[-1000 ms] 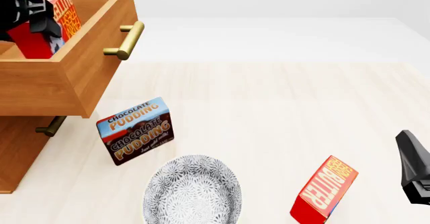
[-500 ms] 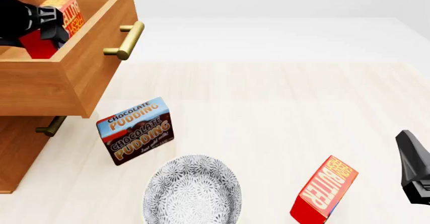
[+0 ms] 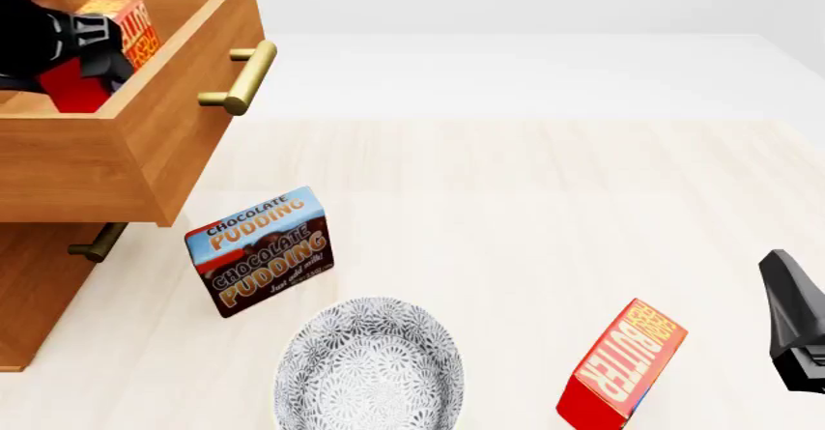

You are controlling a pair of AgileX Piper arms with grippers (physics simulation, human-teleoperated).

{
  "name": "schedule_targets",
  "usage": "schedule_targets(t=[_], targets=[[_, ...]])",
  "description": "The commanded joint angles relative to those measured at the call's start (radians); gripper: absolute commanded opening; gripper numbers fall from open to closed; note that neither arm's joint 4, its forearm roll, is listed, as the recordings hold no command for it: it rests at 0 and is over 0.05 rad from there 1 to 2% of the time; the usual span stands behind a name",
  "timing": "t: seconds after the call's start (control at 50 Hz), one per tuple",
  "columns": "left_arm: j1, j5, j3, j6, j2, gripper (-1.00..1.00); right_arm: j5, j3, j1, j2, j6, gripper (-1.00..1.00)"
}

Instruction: Put the butter at the front in the top drawer of the cabinet and close it.

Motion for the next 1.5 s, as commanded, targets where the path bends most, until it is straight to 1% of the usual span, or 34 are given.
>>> schedule_targets(t=[0.02,0.16,0.26,0.62,0.78,0.84,1.04,1.18,1.22,1.3,1.42,1.44,1.46,1.5], targets=[[-0.012,-0.007,0.018,0.014,0.009,1.00,-0.001,0.001,0.000,0.000,0.000,1.00],[-0.013,0.011,-0.003,0.010,-0.019,1.00,-0.001,0.001,0.000,0.000,0.000,1.00],[-0.002,0.035,-0.019,0.028,-0.025,1.00,-0.001,0.001,0.000,0.000,0.000,1.00],[0.010,0.100,-0.057,0.057,-0.060,1.00,-0.001,0.001,0.000,0.000,0.000,1.00],[-0.008,0.127,-0.082,0.054,-0.079,1.00,-0.001,0.001,0.000,0.000,0.000,1.00],[-0.011,0.149,-0.106,0.061,-0.091,1.00,-0.001,0.001,0.000,0.000,0.000,1.00],[-0.019,0.197,-0.129,0.077,-0.130,1.00,-0.001,0.001,0.000,0.000,0.000,1.00],[-0.014,0.250,-0.159,0.107,-0.170,1.00,-0.001,0.001,0.000,0.000,0.000,1.00],[-0.021,0.258,-0.165,0.106,-0.180,1.00,-0.001,0.001,0.000,0.000,0.000,1.00],[-0.025,0.275,-0.170,0.128,-0.192,1.00,-0.001,0.001,0.000,0.000,0.000,1.00],[-0.051,0.269,-0.166,0.140,-0.198,1.00,-0.001,0.001,0.000,0.000,0.000,1.00],[-0.061,0.268,-0.164,0.143,-0.197,1.00,-0.001,0.001,0.000,0.000,0.000,1.00],[-0.089,0.261,-0.170,0.129,-0.196,1.00,-0.001,0.001,0.000,0.000,0.000,1.00],[-0.111,0.263,-0.178,0.135,-0.195,1.00,-0.001,0.001,0.000,0.000,0.000,1.00]])
